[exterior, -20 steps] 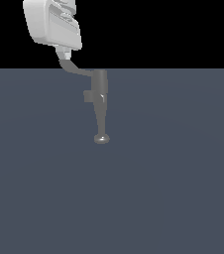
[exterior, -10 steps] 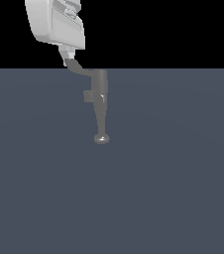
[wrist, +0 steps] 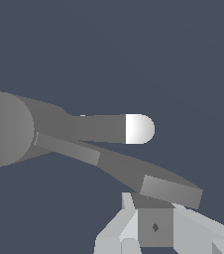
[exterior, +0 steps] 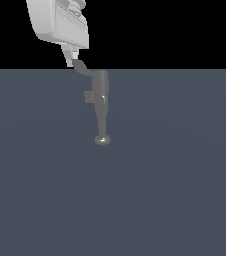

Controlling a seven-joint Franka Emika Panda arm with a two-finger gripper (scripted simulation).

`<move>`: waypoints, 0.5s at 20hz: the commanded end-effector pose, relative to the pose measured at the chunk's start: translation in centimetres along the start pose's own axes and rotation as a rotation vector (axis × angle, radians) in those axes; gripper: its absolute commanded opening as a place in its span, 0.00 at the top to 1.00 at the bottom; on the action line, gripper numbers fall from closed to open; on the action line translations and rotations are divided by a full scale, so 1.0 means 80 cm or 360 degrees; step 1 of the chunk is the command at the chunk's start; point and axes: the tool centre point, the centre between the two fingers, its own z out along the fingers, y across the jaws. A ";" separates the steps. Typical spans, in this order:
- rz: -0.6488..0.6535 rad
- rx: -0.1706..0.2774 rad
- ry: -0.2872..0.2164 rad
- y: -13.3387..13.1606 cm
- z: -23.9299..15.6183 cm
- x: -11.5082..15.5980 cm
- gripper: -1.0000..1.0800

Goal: Turn on the faucet by rotating a designated handle.

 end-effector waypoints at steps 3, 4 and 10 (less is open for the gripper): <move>0.0002 -0.0003 0.0001 0.000 0.001 0.023 1.00; 0.0002 -0.0003 0.0001 0.000 0.001 0.031 1.00; 0.0005 -0.0007 0.0003 0.000 0.002 0.080 1.00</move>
